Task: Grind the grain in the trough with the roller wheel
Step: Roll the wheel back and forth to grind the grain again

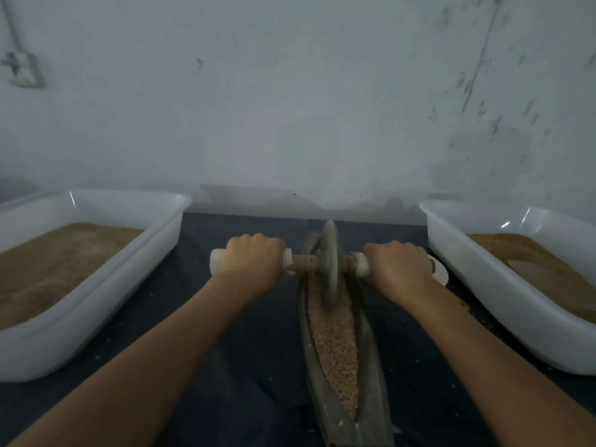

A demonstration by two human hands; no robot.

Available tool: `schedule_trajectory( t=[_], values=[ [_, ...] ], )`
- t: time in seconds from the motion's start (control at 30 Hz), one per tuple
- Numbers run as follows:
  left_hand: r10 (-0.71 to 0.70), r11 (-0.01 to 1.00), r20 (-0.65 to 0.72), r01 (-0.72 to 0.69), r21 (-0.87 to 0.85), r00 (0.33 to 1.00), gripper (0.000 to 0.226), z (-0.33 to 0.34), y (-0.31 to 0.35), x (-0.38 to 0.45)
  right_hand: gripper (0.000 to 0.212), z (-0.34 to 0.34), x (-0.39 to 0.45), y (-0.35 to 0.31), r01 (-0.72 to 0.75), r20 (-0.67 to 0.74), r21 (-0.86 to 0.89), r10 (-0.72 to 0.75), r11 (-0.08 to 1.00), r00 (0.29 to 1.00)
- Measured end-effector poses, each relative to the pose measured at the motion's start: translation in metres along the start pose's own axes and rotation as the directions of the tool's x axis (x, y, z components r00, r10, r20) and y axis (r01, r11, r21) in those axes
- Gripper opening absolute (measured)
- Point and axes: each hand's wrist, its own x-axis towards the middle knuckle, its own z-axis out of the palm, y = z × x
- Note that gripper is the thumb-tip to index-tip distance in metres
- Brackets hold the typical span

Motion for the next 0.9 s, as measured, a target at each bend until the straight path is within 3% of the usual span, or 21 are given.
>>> schedule_trajectory(
  t=[0.13,0.27,0.33,0.4,0.5,0.7,0.8,0.9],
  values=[
    [0.093,0.996,-0.042,-0.092,0.02,0.995,0.02,-0.008,-0.003,-0.046,0.021,-0.027,-0.046,-0.003,0.071,0.034,0.005,-0.071,0.997,0.997],
    [0.142,0.989,0.014,-0.141,-0.05,0.99,0.03,-0.022,-0.01,-0.1,0.049,-0.059,-0.103,-0.007,0.211,-0.177,0.01,-0.206,0.977,0.962],
    [0.151,0.988,0.017,-0.15,-0.04,0.988,0.03,-0.026,-0.01,-0.11,0.053,-0.061,-0.112,-0.006,0.222,-0.169,0.05,-0.211,0.974,0.963],
    [0.131,0.991,0.001,-0.131,0.0,0.991,0.031,-0.026,-0.007,-0.102,0.048,-0.055,-0.103,-0.006,0.206,-0.083,0.082,-0.199,0.975,0.977],
    [0.081,0.996,-0.036,-0.079,0.044,0.996,0.027,-0.016,0.0,-0.065,0.026,-0.031,-0.071,-0.005,0.117,0.016,-0.004,-0.117,0.993,0.993],
    [0.022,1.0,-0.066,-0.021,0.014,0.998,0.019,0.003,0.001,-0.001,0.024,0.001,-0.008,-0.001,-0.024,-0.013,-0.008,0.024,1.0,1.0],
    [0.025,1.0,-0.075,-0.024,0.021,0.997,0.023,0.003,0.003,-0.01,0.022,-0.003,-0.017,-0.004,-0.01,-0.038,-0.002,0.01,1.0,0.999],
    [0.062,0.998,-0.022,-0.062,-0.018,0.998,0.027,-0.004,-0.001,-0.046,0.026,-0.022,-0.052,-0.006,0.106,-0.072,-0.029,-0.108,0.994,0.992]
  ],
)
